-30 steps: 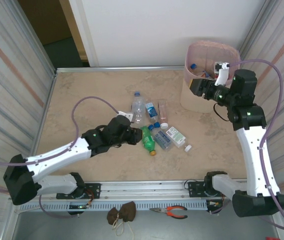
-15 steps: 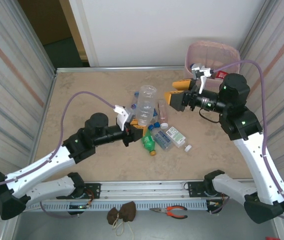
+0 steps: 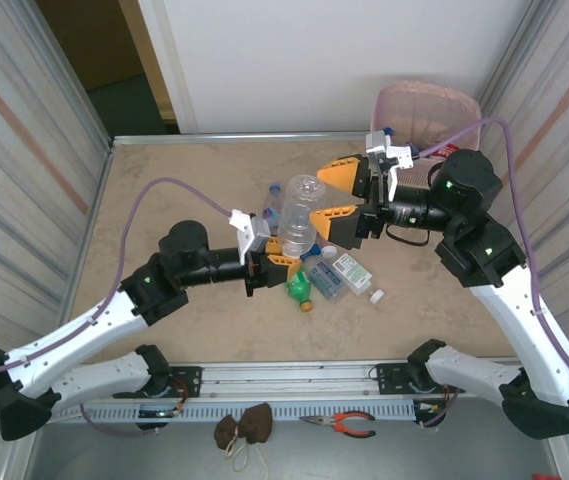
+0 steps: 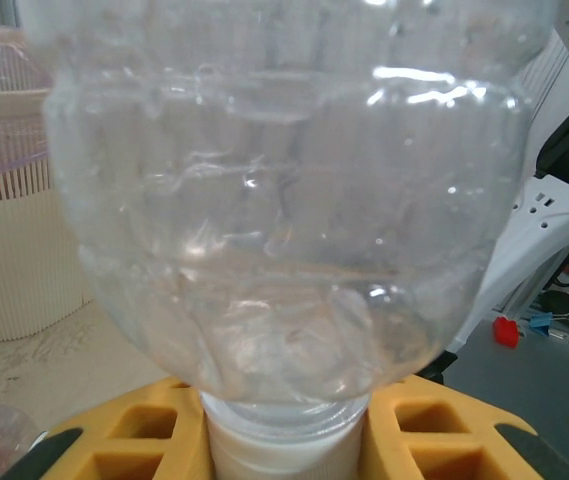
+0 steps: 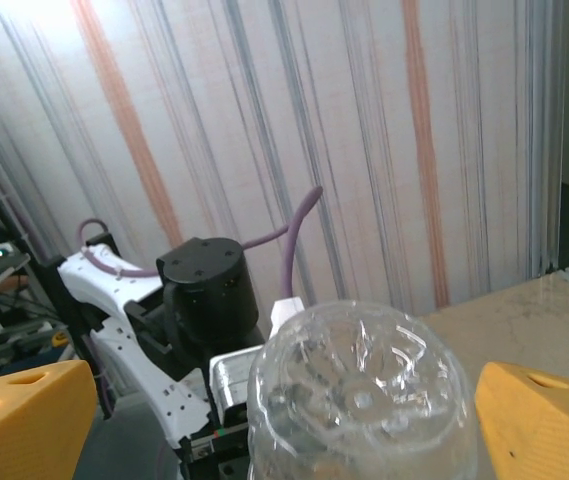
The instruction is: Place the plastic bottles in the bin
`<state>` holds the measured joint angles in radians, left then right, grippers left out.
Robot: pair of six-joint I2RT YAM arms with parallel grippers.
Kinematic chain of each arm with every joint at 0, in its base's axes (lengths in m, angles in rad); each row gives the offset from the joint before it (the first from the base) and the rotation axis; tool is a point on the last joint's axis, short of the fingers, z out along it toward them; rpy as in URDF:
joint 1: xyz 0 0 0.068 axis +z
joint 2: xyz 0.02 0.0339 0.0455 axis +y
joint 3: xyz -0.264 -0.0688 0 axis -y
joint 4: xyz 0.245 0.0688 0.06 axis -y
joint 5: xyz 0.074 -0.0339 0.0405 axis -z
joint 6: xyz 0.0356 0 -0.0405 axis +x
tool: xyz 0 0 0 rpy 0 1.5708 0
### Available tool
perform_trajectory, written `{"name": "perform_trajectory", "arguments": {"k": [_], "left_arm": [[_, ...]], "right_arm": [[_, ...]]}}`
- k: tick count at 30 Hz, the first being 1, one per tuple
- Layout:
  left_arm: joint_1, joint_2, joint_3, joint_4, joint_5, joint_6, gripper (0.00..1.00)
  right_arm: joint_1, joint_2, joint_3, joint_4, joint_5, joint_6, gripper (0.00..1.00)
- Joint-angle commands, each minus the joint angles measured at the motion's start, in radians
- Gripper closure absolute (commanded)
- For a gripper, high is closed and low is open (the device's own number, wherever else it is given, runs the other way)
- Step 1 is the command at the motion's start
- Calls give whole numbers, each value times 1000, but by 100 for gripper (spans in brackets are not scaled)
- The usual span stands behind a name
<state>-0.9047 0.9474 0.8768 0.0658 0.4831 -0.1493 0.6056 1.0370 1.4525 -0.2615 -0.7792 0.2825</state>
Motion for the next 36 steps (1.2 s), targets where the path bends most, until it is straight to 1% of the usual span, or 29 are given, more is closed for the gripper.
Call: {"name": "perform_trajectory", "arguments": {"k": [1,7,11,14,20,23,29,31,33,35,36], "left_arm": [[3,5,32,49,35,22,89],[1,13,32,63,37,15,90],[1,20,36,68,37,12,90],[2,28,42,70,35,20,91],[3,48,63,58,31,36,91],[3,57,70,56,24,41,90],[3,61,62,57,12,42,88],[3,57,57,58,4,42,86],[3,50,51,60,-11,41,80],[3,40,45,58,-28,40,71],[3,32,41,58,-35,39,62]], "right_arm": [[17,21,24,-9,3,-29,5],[37,40,18,-27,-11,-39,11],[38,46,17,-44,14,-40,15],[39,51,17,-58,22,-46,20],[40,57,12,-38,-14,-48,30],[40,54,12,-33,-10,-51,35],[39,52,3,-35,1,-60,42],[40,51,4,-32,1,-59,44],[39,51,6,-24,4,-58,45],[39,51,9,-22,12,-59,46],[39,52,12,-23,23,-58,46]]}}
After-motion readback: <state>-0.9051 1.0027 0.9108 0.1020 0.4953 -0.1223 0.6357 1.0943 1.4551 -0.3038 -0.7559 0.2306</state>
